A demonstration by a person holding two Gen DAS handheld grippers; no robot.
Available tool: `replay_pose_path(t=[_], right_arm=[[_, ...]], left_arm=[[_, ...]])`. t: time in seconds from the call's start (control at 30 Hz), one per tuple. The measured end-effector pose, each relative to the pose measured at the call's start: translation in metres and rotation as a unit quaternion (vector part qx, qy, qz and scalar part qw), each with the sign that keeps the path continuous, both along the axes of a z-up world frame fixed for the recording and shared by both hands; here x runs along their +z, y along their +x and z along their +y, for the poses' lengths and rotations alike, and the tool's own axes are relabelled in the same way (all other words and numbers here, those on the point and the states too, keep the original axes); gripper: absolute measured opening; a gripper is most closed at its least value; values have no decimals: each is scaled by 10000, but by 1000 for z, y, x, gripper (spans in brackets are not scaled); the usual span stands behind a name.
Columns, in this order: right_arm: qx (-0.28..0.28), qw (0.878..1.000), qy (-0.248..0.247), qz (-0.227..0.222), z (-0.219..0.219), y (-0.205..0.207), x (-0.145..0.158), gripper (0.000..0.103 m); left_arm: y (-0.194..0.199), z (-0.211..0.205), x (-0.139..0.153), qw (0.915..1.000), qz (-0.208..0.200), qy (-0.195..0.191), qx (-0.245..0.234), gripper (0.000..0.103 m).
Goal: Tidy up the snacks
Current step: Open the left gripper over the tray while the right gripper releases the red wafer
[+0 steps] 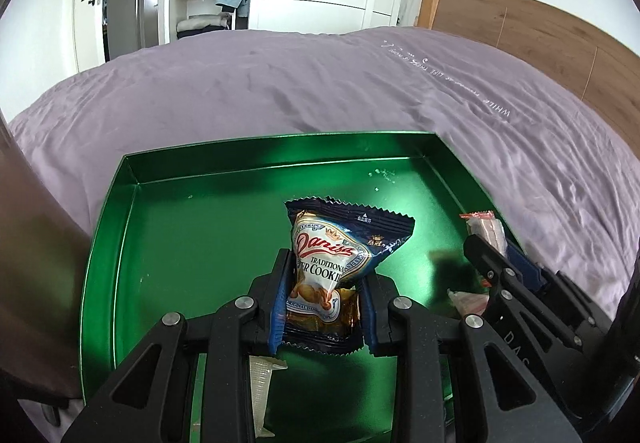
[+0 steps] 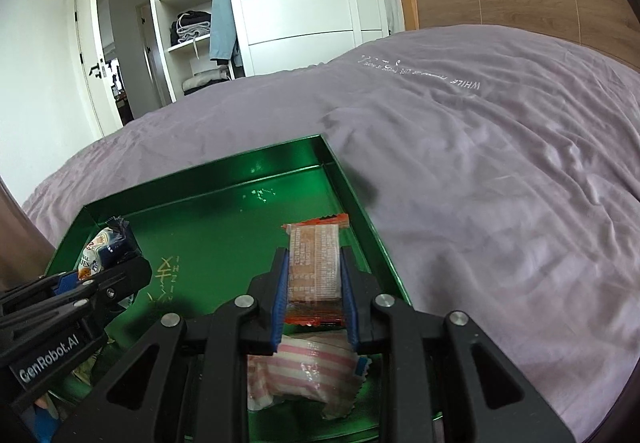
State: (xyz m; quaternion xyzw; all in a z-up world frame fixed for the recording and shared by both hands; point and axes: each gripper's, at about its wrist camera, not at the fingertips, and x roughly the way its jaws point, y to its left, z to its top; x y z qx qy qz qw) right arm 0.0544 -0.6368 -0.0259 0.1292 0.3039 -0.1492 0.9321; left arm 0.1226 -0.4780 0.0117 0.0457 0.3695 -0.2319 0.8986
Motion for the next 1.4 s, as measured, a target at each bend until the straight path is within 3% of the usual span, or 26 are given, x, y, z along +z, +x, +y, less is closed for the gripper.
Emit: replay_pose_path(t=[0.5, 0.63, 0.7, 0.8, 0.93, 1.07, 1.17, 1.3, 1.4], right_arm=[[-31, 9999, -127, 16, 6, -4, 2, 13], [-29, 9999, -138, 26, 6, -3, 2, 16], [-15, 9999, -143, 32, 7, -4, 3, 27], [-16, 9999, -160, 42, 8, -4, 3, 29], [-15, 9999, -157, 37, 8, -4, 2, 30], [0, 9998, -208, 20, 10, -4, 3, 52], [10, 9996, -280, -45, 14, -5, 6, 54], [-9, 9987, -464, -220, 21, -11, 12, 68], [-79, 9967, -614, -529, 25, -22, 20, 68]], left_arm=[[0, -5, -13, 9999, -39, 82, 118, 28], [0, -3, -16, 9998, -1, 123, 161, 40], [-1, -1, -15, 9998, -26, 93, 173, 45], [-4, -1, -14, 9995, -133, 162, 243, 58], [-5, 2, -14, 9991, -171, 212, 333, 62], [-7, 5, -10, 9982, -308, 214, 469, 62], [-14, 7, -7, 9972, -501, 222, 518, 66], [-21, 9, -2, 9949, -774, 230, 607, 69], [-33, 12, 5, 9911, -1119, 201, 691, 71]])
